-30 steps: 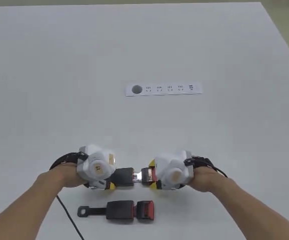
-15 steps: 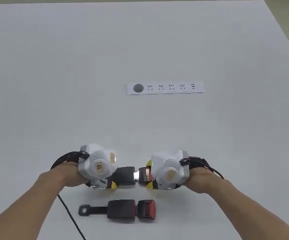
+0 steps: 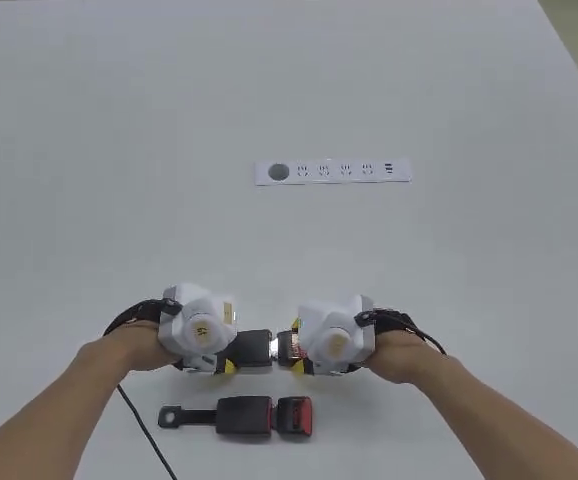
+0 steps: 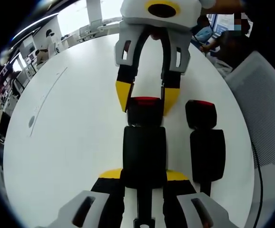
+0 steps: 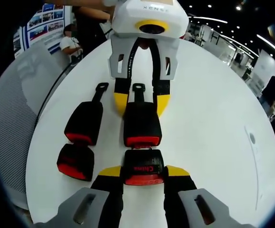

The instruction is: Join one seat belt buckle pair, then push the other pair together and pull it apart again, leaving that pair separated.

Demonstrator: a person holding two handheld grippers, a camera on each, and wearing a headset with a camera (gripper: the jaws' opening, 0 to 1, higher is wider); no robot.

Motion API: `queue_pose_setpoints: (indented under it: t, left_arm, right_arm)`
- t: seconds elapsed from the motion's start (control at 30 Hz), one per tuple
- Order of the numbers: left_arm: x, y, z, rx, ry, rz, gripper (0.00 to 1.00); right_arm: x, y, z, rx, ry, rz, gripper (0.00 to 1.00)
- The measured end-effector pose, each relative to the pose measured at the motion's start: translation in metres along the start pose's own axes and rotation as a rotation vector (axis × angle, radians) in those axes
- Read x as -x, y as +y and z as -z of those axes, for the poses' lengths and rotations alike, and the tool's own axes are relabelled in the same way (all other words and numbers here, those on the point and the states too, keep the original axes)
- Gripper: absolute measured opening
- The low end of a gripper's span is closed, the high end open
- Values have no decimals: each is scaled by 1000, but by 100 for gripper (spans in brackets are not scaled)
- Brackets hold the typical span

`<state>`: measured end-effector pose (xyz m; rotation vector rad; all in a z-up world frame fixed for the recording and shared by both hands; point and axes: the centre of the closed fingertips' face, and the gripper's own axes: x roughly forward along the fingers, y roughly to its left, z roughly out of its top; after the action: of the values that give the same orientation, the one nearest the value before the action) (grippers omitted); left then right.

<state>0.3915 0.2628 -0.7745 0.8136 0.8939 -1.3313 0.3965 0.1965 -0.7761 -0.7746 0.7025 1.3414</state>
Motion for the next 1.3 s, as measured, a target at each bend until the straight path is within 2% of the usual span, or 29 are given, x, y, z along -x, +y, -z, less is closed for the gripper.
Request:
queue_pose_setpoints:
  t: [0.47,0.8,1.03,1.3]
  left_arm:
    - [-4,1,1,-40,14,12,30]
    - [-7,3,6,-24,11,11,31]
    - [-3,-1,-1,-16,32,10,31]
    - [-3,-1,-1,-8,66,15,32]
  right_arm:
    - [3,4,-1,30,26,-13,27]
    - [2,2,-1,24,23,-12,28]
    - [3,2,-1,33,27,-10,29]
    - [4,0,6,35,43,-12,29]
